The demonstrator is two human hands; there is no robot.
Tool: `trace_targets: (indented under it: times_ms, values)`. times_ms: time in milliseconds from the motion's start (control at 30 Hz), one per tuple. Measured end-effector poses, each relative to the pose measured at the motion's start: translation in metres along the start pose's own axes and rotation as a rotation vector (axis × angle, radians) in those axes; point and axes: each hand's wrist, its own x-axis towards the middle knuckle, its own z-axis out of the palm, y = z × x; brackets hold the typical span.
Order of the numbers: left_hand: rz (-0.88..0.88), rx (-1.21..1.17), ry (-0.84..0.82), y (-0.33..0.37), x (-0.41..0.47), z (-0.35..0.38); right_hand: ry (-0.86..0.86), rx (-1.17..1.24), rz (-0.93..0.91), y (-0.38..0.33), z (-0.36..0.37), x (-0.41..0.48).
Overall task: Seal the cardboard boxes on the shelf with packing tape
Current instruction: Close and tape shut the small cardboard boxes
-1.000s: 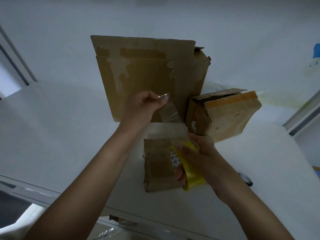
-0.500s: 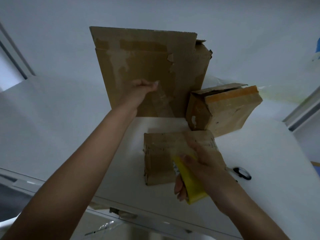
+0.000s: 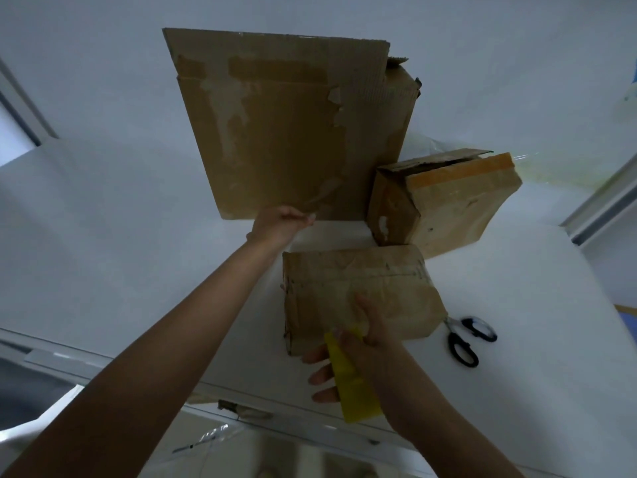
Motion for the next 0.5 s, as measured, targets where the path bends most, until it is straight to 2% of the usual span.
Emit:
trace_targets:
  times_ms: [400, 500]
  values:
    - [0.03, 0.267, 0.013, -0.032, 0.012, 0.016, 0.067, 0.014, 0.027, 0.024, 0.0, 0.007]
    - [0.015, 0.363, 0.006, -0.036, 0.007, 0.019, 0.084, 0.106, 0.111, 0.027, 0.0, 0.011]
